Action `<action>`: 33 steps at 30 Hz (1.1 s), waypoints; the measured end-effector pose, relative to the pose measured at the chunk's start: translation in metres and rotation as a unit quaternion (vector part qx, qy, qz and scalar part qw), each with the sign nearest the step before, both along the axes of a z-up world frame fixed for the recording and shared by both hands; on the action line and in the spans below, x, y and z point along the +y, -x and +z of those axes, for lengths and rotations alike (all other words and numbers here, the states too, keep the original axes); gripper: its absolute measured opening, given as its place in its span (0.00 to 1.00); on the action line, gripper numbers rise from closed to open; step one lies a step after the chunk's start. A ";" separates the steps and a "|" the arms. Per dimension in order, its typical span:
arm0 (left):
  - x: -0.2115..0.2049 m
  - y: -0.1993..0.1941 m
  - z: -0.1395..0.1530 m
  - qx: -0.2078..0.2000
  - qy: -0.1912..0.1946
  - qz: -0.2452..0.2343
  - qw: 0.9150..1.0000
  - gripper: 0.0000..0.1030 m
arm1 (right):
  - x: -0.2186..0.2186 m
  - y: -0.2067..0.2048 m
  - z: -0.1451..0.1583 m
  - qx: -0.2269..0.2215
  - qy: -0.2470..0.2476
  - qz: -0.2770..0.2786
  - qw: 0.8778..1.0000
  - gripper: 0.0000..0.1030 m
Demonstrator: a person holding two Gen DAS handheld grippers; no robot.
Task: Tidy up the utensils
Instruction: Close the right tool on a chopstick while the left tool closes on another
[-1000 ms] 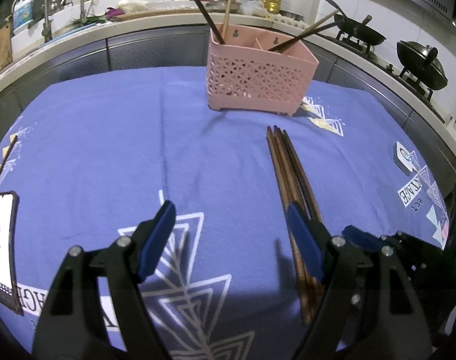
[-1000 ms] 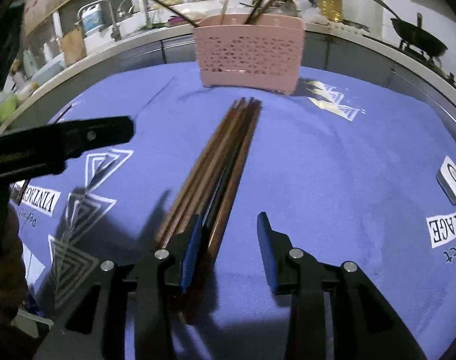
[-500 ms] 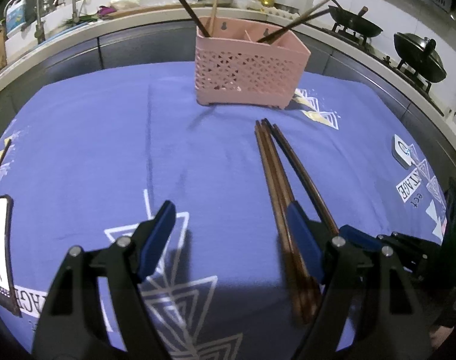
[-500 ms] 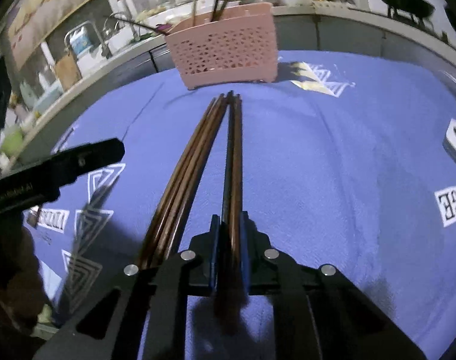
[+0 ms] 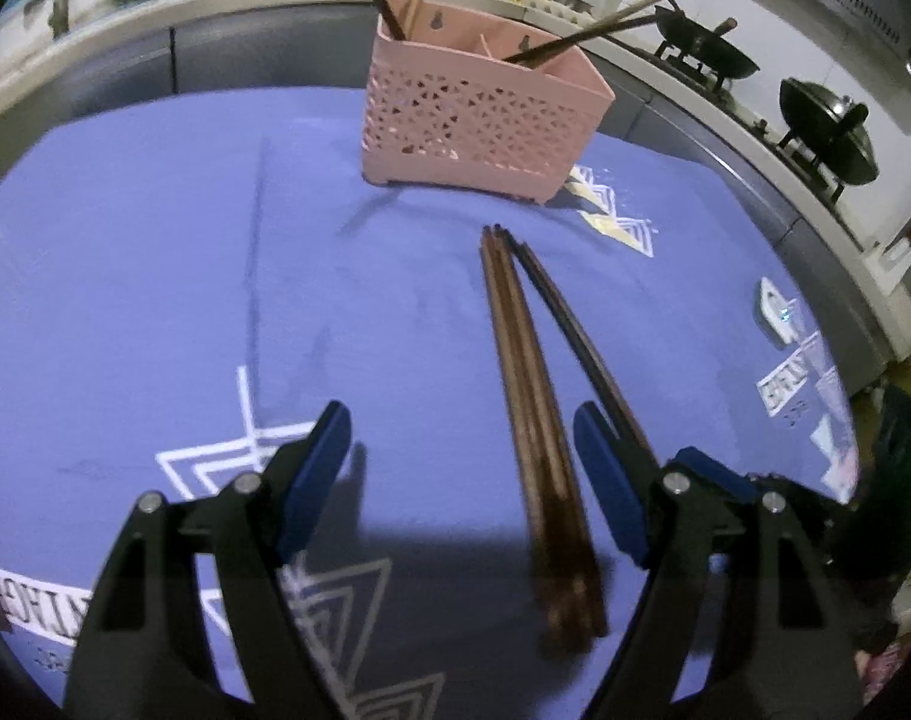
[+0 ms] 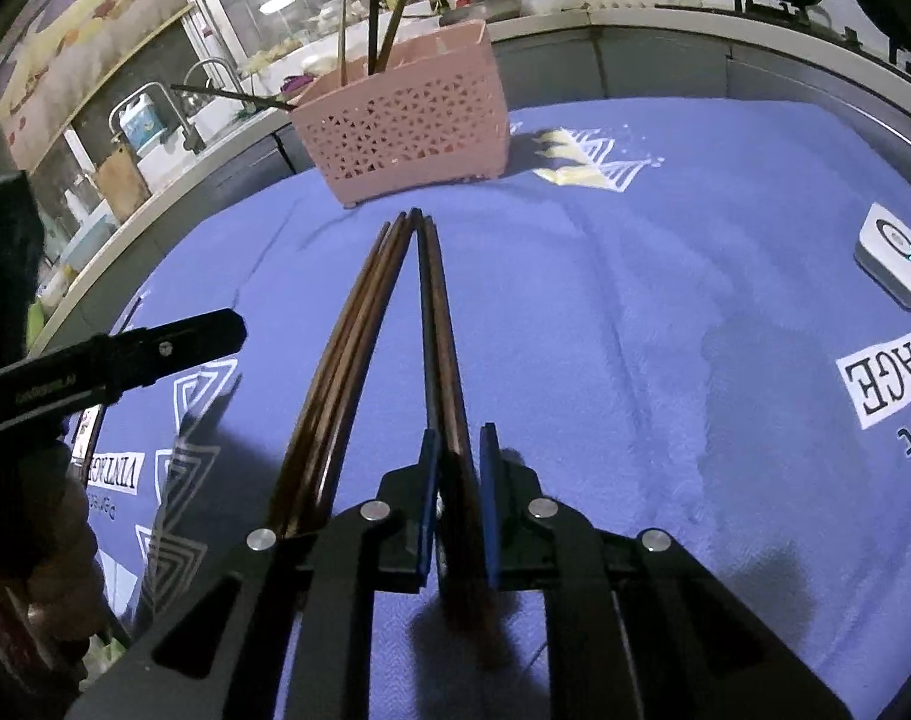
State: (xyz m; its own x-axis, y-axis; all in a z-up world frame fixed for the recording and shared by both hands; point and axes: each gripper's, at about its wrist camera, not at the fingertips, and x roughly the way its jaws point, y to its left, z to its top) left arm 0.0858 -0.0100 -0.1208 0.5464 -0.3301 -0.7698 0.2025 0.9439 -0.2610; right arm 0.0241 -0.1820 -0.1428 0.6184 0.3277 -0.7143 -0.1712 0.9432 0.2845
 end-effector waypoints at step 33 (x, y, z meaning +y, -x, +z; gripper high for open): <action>-0.031 -0.014 -0.028 0.000 -0.108 -0.013 0.994 0.52 | 0.011 -0.001 -0.003 -0.011 0.048 0.014 0.999 0.14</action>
State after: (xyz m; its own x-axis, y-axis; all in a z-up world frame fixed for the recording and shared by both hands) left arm 0.1003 -0.0411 -0.1487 0.5401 -0.1705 -0.8241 0.2274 0.9724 -0.0522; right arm 0.0246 -0.1707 -0.1458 0.6261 0.2755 -0.7294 -0.2026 0.9609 0.1890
